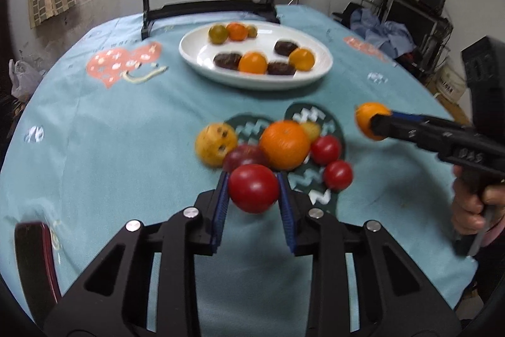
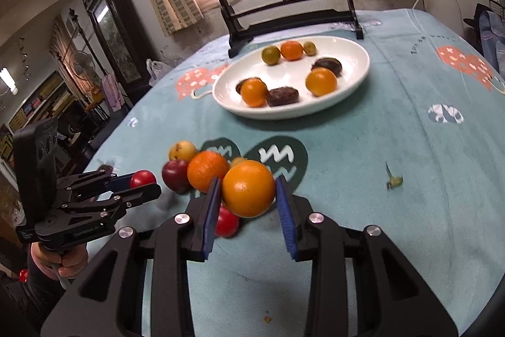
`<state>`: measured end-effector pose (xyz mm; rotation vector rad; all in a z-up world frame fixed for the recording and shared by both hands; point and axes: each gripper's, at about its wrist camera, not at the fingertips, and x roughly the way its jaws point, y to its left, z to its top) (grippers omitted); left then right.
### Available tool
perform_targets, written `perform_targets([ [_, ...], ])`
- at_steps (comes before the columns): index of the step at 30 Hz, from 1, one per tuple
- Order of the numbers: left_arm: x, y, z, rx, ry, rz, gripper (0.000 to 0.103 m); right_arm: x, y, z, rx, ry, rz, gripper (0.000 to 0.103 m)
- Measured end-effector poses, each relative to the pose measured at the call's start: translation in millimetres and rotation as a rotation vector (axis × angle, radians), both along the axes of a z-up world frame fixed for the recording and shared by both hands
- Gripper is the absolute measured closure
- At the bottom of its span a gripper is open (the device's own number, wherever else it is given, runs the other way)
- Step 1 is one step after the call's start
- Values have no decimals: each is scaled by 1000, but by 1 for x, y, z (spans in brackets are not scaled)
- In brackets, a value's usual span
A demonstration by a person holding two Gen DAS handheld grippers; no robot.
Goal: Organize fruits
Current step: 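Grasp a red tomato with the left gripper while the right gripper holds the orange, then carry both fruits onto the white plate and open both grippers, then grasp a red tomato from the pile with the right gripper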
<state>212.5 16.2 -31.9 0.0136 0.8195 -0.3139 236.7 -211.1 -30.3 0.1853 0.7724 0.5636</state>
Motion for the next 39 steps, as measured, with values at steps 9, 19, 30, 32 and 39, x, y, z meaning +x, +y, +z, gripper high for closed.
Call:
perform_targets([
  [9, 92, -17, 45, 7, -71, 8, 72, 72, 12, 19, -50, -79, -118, 68],
  [19, 193, -24, 22, 97, 1, 117, 65, 147, 23, 7, -102, -21, -157, 67],
  [30, 114, -15, 61, 180, -173, 202, 8, 77, 15, 32, -62, -105, -129, 59],
  [32, 93, -13, 64, 184, -193, 220, 4, 58, 18, 29, -76, -118, -113, 58],
  [39, 33, -2, 46, 156, -233, 239, 2, 11, 35, 8, -172, -119, -41, 58],
])
